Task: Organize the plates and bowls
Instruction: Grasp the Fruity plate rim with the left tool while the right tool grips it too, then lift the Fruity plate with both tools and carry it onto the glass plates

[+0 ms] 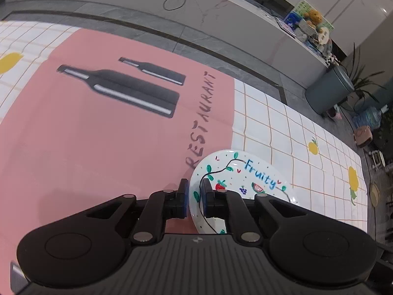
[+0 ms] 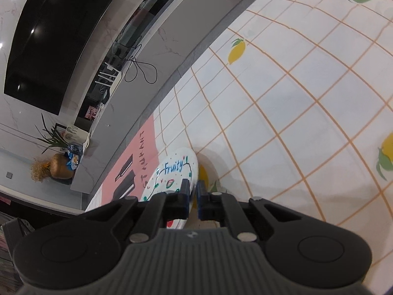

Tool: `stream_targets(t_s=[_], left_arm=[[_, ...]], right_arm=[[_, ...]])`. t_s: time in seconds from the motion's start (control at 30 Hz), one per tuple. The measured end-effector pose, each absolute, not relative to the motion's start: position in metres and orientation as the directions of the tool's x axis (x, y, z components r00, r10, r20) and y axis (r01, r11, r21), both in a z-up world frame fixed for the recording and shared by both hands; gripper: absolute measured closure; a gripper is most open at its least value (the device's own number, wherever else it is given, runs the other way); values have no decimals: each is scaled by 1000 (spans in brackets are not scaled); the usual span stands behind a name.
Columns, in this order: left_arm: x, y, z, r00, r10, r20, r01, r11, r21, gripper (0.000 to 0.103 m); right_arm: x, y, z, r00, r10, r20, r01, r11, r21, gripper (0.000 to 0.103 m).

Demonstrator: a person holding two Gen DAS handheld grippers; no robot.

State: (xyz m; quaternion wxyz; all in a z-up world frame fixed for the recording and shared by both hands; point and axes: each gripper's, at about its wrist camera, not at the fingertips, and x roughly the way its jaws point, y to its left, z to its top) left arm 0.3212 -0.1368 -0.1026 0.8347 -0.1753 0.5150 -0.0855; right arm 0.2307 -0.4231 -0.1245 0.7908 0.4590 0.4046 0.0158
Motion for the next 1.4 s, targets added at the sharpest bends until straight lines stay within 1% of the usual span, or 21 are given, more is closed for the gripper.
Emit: stream_targets(t_s=[0.3,0.53,0.77,0.93,1.0,1.03,1.13,1.23,1.3,1.37,1.4], left_arm=[[290,-136,-100,428,-321,-845,-92,914,-394,92],[267,-149,-116,396,-323,-859,-73,922,-380,91],[266,-155,-117,365,-334,-869,10,935,-355,88],[273,-155,-119,345,-364,-865,99,931,-352,84],[278,-154,-119,336,-375,-864,131,927,-352,84],[281,-154,-120,332,-384,-862,139,923,-358,83],[286,-154,-120,307,-394,-867,180,918,-353,81],[287,-160,-118,295,-384,-875,240,916,-321,80],[285,-164,-117,300,-373,-878,272,916,-296,78],[283,-166,-117,307,-366,-879,280,917,-284,78],[283,-166,-116,308,-364,-879,277,918,-283,81]], right_arm=[[201,-423,-116,651,405,-641,358,581,731,100],[187,-428,-122,626,354,-695,373,647,665,100],[185,-435,-134,606,383,-697,346,662,665,98],[189,-441,-138,590,414,-693,341,651,678,94],[190,-445,-136,593,409,-694,331,662,673,86],[191,-447,-136,594,415,-689,320,664,676,85],[192,-452,-139,585,450,-675,295,656,694,86],[193,-451,-141,578,475,-663,273,654,706,88],[193,-451,-143,568,491,-661,270,648,713,92],[193,-452,-144,567,496,-657,270,642,718,92],[194,-453,-144,567,499,-655,267,641,720,92]])
